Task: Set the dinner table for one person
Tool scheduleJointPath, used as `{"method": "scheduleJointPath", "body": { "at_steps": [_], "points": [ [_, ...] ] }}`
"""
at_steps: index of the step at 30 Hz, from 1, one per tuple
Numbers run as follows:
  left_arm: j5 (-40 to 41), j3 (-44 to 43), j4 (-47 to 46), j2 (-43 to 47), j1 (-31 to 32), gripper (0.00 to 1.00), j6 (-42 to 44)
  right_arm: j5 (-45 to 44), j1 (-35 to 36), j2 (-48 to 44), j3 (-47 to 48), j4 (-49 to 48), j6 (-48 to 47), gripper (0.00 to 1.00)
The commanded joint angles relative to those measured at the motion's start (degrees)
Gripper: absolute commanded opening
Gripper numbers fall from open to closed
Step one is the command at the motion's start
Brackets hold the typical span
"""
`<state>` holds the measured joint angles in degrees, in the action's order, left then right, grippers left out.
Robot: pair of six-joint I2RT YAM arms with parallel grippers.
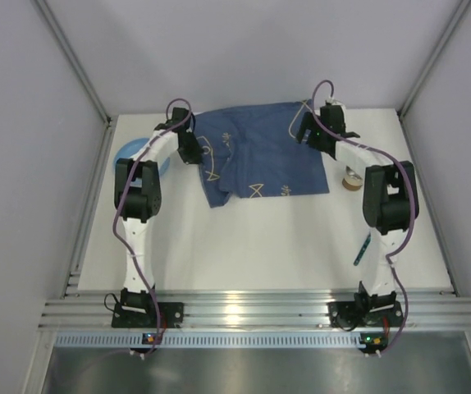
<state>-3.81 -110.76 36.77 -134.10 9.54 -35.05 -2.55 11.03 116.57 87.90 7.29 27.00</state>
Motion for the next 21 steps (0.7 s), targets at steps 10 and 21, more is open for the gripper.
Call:
{"method": "scheduleJointPath", "body": {
  "at_steps": [10, 21],
  "points": [
    [-4.54, 3.09, 5.50, -0.55, 0.30, 0.00, 3.14, -8.54, -2.41, 6.65, 5.79, 12.57, -4.14, 1.00],
    [-4.98, 2.57, 5.94, -0.55, 0.30, 0.00, 3.67, 5.44, -1.01, 8.58, 5.18, 12.92, -4.59, 0.54]
  ]
}}
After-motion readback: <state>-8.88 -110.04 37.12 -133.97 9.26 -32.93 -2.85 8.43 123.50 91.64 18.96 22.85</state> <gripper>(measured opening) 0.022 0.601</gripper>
